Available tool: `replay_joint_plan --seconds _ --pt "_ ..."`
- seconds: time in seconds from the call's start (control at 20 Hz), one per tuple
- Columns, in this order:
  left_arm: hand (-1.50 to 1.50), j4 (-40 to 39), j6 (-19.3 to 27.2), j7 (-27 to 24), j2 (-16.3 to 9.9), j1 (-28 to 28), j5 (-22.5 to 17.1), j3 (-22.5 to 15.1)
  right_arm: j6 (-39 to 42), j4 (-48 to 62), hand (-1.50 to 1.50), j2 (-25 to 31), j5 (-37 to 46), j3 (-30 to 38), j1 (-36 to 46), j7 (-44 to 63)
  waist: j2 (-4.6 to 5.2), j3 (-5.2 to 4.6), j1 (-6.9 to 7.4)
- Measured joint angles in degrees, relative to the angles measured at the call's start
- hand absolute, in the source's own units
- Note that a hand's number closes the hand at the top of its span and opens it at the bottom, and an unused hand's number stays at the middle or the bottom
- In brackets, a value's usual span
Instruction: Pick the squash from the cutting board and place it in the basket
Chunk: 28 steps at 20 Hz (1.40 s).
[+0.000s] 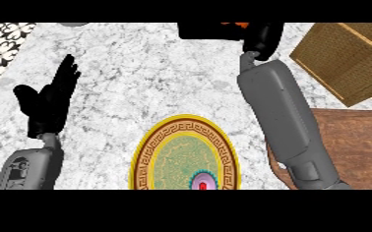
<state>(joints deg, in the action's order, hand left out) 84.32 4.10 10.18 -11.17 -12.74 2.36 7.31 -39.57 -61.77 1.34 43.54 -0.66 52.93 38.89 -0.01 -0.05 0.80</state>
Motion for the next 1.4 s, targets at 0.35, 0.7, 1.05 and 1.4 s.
replay_joint_plan --seconds 0.35,0.7,1.05,1.4 --pt "0.00 0.2 -0.5 -1.2 0.1 1.0 -0.3 0.3 -0.7 9.9 1.50 5.1 2.4 5.9 9.8 1.9 0.18 0.02 0.12" --pt "0.00 0.2 -1.1 -0.7 -0.5 0.5 -0.7 0.9 1.0 20.4 1.50 11.9 3.6 9.6 15.9 1.4 0.34 0.02 0.39" --pt "0.00 0.7 -1.5 -0.9 -0.3 0.6 -0.6 0.5 2.6 31.6 1.50 17.4 2.7 12.6 19.1 -3.3 0.62 0.04 0.99" --pt "0.00 0.7 -1.3 -1.1 0.1 0.6 -0.2 0.1 3.1 40.5 1.50 22.1 1.1 15.8 19.3 -7.7 0.90 0.08 1.49"
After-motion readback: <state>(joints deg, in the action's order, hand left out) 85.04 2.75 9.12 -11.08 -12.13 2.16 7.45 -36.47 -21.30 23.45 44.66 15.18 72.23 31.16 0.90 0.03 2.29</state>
